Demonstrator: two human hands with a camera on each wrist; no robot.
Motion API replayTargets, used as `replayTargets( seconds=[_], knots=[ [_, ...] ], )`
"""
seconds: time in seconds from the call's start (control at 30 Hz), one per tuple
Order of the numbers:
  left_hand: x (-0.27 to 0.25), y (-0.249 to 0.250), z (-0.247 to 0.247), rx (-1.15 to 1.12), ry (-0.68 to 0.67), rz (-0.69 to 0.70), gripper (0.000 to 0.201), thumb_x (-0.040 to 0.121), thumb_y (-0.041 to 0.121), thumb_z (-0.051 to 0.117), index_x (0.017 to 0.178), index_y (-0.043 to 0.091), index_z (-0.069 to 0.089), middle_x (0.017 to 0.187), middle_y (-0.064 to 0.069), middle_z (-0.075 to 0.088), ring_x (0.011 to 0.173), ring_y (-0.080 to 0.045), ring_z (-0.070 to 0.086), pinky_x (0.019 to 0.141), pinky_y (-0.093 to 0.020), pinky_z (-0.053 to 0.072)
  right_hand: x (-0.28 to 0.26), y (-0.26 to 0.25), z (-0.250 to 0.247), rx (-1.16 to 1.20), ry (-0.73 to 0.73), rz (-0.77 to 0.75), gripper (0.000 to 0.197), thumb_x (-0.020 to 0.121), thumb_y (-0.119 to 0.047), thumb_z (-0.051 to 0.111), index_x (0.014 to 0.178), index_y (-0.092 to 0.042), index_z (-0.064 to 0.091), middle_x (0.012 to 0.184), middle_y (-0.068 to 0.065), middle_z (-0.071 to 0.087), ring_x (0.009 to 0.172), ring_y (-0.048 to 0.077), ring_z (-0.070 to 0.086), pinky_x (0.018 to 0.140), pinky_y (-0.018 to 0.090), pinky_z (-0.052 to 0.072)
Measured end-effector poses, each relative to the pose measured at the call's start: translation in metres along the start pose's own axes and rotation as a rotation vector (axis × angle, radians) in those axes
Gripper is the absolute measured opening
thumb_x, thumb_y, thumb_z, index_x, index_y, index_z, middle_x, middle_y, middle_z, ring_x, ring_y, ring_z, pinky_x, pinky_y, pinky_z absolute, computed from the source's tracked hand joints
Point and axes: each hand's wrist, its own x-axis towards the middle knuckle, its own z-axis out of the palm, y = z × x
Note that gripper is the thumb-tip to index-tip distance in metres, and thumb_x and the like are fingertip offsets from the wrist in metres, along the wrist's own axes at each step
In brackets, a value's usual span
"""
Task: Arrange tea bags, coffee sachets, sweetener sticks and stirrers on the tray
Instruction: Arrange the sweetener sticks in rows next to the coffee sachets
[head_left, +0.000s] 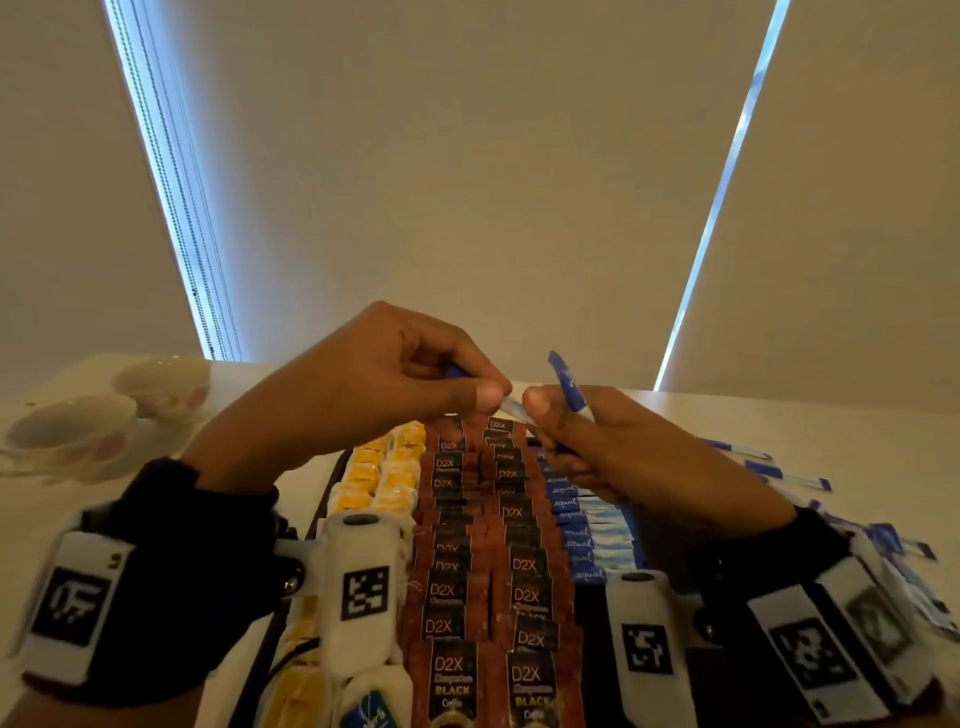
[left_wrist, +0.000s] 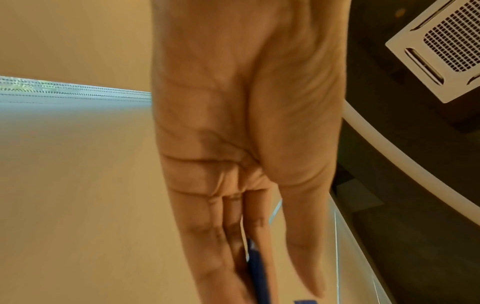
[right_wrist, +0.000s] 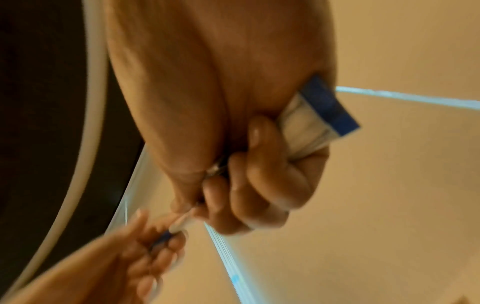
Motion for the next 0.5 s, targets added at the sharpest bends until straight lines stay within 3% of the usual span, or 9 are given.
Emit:
replayTargets(
  seconds=[0.07, 0.17, 0.27, 0.3, 0.37, 0.43, 0.5],
  knots=[
    [0.001, 0.001, 0.003, 0.011, -0.001, -0.014, 0.030, 0.071, 0.035, 0.066, 0.088, 0.011, 0.074, 0.081, -0.006, 0.074, 0.077, -0.019, 0.071, 0.069, -0.025, 0.059, 0.000, 0.001, 0.001, -0.255, 0.103, -0.094, 0.038, 0.080, -0.059, 0.034, 0.066, -0.025, 0.043, 0.055, -0.010, 0.046, 0.048, 0.002, 0.044, 0.051, 0.013, 0.037],
    [0.004, 0.004, 0.014, -0.010, 0.033, 0.000, 0.035, 0.064, 0.038, 0.068, 0.081, 0.008, 0.073, 0.077, -0.007, 0.073, 0.071, -0.019, 0.071, 0.066, -0.023, 0.058, -0.002, 0.002, 0.004, -0.592, 0.207, -0.157, 0.041, 0.079, -0.066, 0.034, 0.071, -0.027, 0.045, 0.062, -0.006, 0.048, 0.057, 0.009, 0.047, 0.062, 0.029, 0.042],
    [0.006, 0.005, 0.022, -0.005, 0.100, 0.032, 0.035, 0.061, 0.039, 0.069, 0.077, 0.008, 0.073, 0.068, -0.009, 0.072, 0.062, -0.018, 0.070, 0.060, -0.020, 0.057, -0.003, -0.003, 0.007, -0.764, 0.216, -0.107, 0.081, 0.056, -0.081, 0.016, 0.094, -0.022, 0.056, 0.067, -0.006, 0.051, 0.065, 0.014, 0.054, 0.066, 0.033, 0.048],
    [0.006, 0.005, 0.023, -0.005, 0.098, 0.030, 0.032, 0.061, 0.037, 0.069, 0.077, 0.009, 0.073, 0.067, -0.009, 0.071, 0.060, -0.016, 0.069, 0.058, -0.019, 0.055, -0.003, -0.003, 0.008, -0.788, 0.217, -0.099, 0.085, 0.050, -0.082, 0.012, 0.092, -0.023, 0.056, 0.068, -0.006, 0.052, 0.066, 0.014, 0.054, 0.067, 0.034, 0.050],
    [0.005, 0.007, 0.023, -0.024, 0.078, 0.024, 0.025, 0.063, 0.030, 0.070, 0.077, 0.010, 0.072, 0.067, -0.010, 0.071, 0.057, -0.016, 0.068, 0.055, -0.017, 0.053, -0.004, -0.002, 0.008, -0.767, 0.230, -0.119, 0.071, 0.048, -0.083, 0.012, 0.074, -0.028, 0.047, 0.065, -0.006, 0.050, 0.062, 0.013, 0.051, 0.066, 0.035, 0.048],
    [0.004, 0.007, 0.020, -0.037, 0.091, 0.025, 0.021, 0.065, 0.025, 0.069, 0.078, 0.008, 0.070, 0.064, -0.008, 0.070, 0.053, -0.015, 0.065, 0.052, -0.017, 0.052, -0.005, -0.003, 0.005, -0.663, 0.224, -0.151, 0.063, 0.053, -0.082, 0.019, 0.068, -0.026, 0.043, 0.062, -0.003, 0.050, 0.057, 0.013, 0.048, 0.061, 0.033, 0.044],
    [0.005, 0.005, 0.017, -0.038, 0.139, 0.024, 0.021, 0.066, 0.024, 0.068, 0.078, 0.007, 0.069, 0.063, -0.006, 0.068, 0.051, -0.014, 0.063, 0.051, -0.018, 0.052, -0.007, -0.005, 0.000, -0.480, 0.203, -0.182, 0.056, 0.065, -0.076, 0.030, 0.073, -0.024, 0.051, 0.065, -0.001, 0.055, 0.058, 0.014, 0.051, 0.057, 0.027, 0.042]
  ],
)
